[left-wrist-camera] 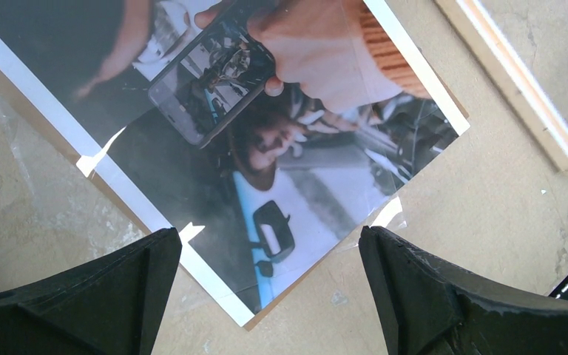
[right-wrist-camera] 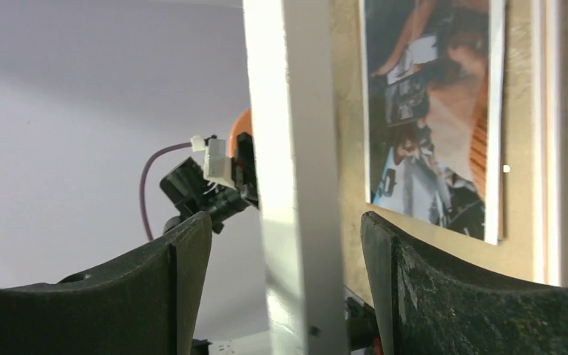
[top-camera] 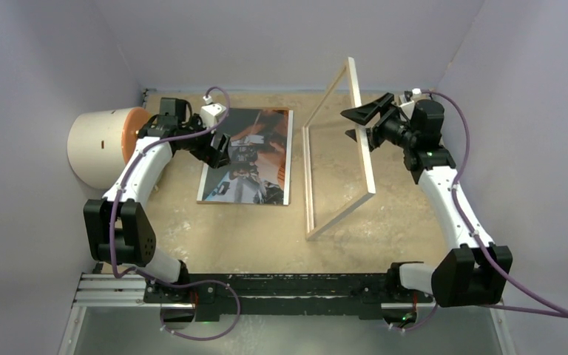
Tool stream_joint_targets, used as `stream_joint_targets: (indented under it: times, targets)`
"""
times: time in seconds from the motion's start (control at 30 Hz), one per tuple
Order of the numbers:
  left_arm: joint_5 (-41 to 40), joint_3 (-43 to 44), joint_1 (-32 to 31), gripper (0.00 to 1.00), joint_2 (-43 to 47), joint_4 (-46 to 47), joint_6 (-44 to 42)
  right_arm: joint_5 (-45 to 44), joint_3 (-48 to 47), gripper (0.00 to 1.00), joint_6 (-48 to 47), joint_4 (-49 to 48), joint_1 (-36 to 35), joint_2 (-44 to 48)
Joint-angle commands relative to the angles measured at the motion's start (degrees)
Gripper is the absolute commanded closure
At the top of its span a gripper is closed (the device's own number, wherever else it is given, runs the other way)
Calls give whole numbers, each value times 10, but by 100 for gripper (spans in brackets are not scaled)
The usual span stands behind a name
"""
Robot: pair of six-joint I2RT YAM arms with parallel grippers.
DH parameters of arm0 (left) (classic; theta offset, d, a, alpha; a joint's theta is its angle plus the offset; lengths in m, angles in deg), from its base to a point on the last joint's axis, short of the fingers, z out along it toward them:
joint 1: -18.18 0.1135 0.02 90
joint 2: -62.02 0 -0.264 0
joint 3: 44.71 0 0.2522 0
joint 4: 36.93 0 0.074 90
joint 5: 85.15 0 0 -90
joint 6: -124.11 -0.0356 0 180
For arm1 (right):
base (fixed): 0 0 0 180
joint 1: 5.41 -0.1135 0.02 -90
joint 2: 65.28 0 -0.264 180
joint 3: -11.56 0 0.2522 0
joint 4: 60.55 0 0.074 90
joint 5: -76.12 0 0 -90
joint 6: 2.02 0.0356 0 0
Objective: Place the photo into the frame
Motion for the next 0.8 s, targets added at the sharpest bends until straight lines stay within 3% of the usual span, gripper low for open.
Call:
stream_joint_targets:
  times: [0.0, 0.27, 0.77]
  targets:
    - [5, 4, -6, 0, 11, 18, 6, 21, -30, 25, -51, 58, 17, 19]
    - [2, -5, -10, 0, 9, 24, 1, -83, -132, 26, -226, 263, 22, 4]
    - [-15, -16, -25, 0, -5, 33, -5, -212, -115, 52, -433, 373, 22, -37]
